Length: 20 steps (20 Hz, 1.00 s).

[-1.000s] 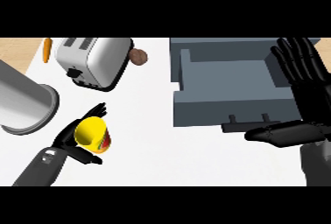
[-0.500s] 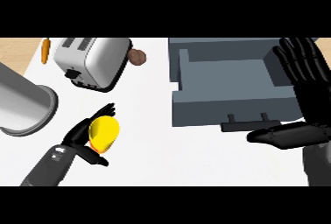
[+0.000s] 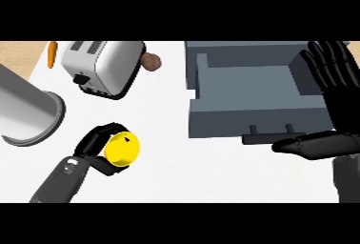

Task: Pick up the cup, place it into the drawer and close the drawer

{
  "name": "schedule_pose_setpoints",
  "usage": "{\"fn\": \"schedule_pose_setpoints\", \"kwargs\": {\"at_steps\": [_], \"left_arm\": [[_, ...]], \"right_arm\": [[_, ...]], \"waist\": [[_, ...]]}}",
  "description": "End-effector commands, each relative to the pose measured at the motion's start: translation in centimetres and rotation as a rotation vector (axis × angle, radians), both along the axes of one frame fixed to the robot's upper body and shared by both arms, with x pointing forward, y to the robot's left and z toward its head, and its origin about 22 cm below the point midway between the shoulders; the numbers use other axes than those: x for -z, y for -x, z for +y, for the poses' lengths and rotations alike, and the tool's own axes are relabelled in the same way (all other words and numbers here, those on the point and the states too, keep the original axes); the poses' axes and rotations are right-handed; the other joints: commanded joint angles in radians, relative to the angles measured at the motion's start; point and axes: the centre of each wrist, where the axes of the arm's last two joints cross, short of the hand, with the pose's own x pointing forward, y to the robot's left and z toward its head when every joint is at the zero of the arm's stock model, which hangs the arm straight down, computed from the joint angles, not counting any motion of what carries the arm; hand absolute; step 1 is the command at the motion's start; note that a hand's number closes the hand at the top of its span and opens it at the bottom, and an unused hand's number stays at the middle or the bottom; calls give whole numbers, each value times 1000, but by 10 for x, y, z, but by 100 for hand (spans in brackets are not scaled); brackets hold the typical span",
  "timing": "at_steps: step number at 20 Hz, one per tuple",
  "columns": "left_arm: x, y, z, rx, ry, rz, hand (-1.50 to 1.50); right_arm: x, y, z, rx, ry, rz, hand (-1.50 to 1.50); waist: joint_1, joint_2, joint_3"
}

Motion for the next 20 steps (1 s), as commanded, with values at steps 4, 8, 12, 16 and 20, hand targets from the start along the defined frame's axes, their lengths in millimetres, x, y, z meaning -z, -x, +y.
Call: {"fn": "schedule_pose_setpoints", "kwargs": {"at_steps": [4, 8, 12, 16, 20], "left_arm": [[12, 19, 21, -616, 48, -187, 150], [19, 18, -7, -770, 203, -260, 150], [-9, -15, -12, -598, 356, -305, 150], [-40, -47, -47, -464, 320, -304, 150], [-90, -80, -84, -417, 340, -370, 150]], "right_arm": [[3, 4, -7, 39, -8, 1, -150], [0, 3, -7, 28, -10, 20, -150], [7, 17, -15, 37, 9, 18, -150], [-15, 10, -8, 37, 21, 12, -150], [11, 1, -14, 62, 5, 22, -150]], "waist": [[38, -5, 1], [26, -9, 2], [19, -13, 4], [32, -19, 5], [46, -21, 7]]}}
